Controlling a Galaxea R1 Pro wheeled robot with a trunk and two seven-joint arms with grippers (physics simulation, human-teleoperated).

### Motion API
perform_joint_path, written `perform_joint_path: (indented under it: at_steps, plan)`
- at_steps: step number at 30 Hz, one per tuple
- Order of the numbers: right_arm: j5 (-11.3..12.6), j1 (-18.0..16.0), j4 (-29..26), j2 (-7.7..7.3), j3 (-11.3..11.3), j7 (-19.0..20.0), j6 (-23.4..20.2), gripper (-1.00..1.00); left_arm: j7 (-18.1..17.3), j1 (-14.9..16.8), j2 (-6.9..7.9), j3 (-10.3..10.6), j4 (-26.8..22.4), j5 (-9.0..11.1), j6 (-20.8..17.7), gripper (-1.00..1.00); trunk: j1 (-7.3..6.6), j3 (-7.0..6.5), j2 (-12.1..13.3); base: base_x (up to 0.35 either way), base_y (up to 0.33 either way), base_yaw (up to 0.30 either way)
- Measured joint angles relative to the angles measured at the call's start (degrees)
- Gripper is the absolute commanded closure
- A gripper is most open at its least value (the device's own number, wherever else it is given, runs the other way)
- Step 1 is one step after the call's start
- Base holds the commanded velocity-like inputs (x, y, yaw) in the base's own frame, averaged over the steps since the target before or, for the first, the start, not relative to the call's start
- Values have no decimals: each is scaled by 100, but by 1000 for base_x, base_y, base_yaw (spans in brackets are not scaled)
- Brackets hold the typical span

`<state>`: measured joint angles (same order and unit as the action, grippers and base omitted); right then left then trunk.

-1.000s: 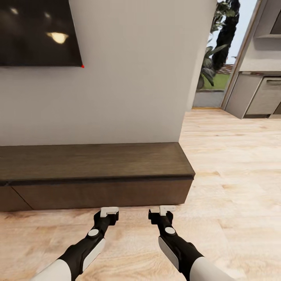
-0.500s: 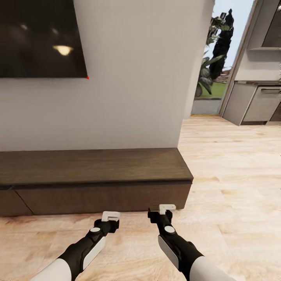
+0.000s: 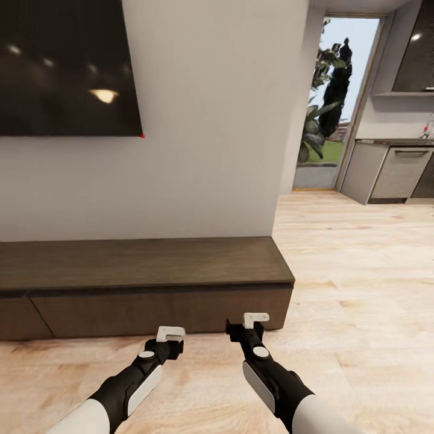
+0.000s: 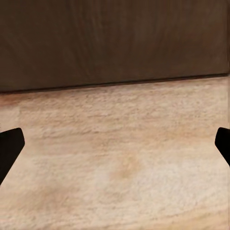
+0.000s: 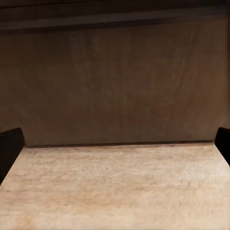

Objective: Place each of the two pumpkins and all three candles from the living room inside a cabinet in the living room (use any cabinet), then make sure every cabinet is closed, and position the cauldron so it is next to a table in the living room.

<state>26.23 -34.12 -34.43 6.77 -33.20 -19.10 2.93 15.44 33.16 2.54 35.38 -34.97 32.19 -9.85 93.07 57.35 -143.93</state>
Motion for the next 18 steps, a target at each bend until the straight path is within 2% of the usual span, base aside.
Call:
perform_joint_path:
  at_steps: [7,13,18]
  plan:
    - [-2,7,-121,-4,-4,6,2,-100,0,0,0,0,16,1,0,-100,-19,-155,9,-21,0,0]
    - [-2,8,-176,-5,1,3,-6,-100,0,0,0,0,19,1,-1,-100,-32,-288,18,-181,39,0]
    - [-3,9,-185,-5,-5,7,-6,-100,0,1,-1,0,24,1,0,-100,-47,-399,24,-72,16,0]
